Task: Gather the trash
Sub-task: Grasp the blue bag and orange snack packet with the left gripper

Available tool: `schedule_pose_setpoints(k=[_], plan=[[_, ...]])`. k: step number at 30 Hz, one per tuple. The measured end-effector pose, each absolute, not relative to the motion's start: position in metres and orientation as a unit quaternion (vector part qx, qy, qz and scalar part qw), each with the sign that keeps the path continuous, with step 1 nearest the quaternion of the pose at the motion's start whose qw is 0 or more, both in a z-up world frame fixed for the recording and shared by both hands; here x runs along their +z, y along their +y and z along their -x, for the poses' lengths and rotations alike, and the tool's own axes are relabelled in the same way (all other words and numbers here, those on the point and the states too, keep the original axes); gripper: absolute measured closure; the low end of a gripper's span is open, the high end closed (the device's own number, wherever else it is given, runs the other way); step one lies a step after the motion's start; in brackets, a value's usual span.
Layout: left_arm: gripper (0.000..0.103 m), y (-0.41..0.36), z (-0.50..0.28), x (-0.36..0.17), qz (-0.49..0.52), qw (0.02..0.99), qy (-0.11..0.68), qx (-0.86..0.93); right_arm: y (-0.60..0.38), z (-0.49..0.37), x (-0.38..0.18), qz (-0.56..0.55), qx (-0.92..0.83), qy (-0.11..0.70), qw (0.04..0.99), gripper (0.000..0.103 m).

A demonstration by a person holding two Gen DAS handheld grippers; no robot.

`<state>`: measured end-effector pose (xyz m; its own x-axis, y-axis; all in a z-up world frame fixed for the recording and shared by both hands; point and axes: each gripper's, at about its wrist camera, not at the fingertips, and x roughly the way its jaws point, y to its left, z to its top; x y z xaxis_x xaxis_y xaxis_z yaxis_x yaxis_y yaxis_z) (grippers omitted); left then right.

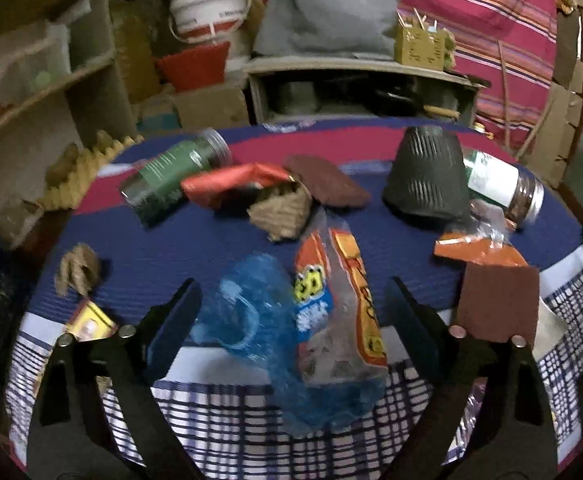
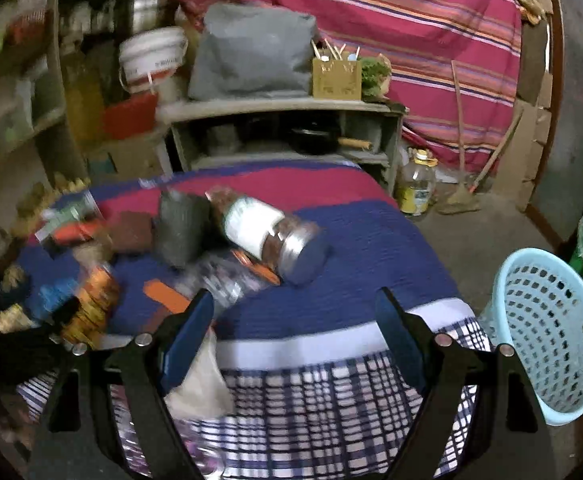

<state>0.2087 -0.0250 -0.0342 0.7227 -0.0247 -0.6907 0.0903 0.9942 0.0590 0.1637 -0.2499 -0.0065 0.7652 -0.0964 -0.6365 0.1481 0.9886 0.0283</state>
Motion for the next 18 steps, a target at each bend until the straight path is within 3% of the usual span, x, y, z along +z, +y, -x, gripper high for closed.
schedule_pose_setpoints(k=[9,11,13,18], plan=[[0.040,-0.031,-0.225,-0.050,-0.029,0.914,0.402,-0.043,-0.264,-0.163,-0.018,-0.054,-0.063,0.358,0.930,0.022],[0.055,-0.030,-0.223,-0.047,-0.026,0.915,0.399,-0.055,-0.262,-0.164,-0.021,-0.056,-0.059,0.362,0.929,0.022],[0.064,-0.031,-0.222,-0.044,-0.021,0.915,0.398,-0.063,-0.259,-0.165,-0.022,-0.056,-0.052,0.363,0.929,0.022],[0.072,-0.026,-0.216,-0.033,-0.011,0.921,0.385,-0.066,-0.245,-0.162,-0.017,-0.044,-0.037,0.357,0.933,0.022]])
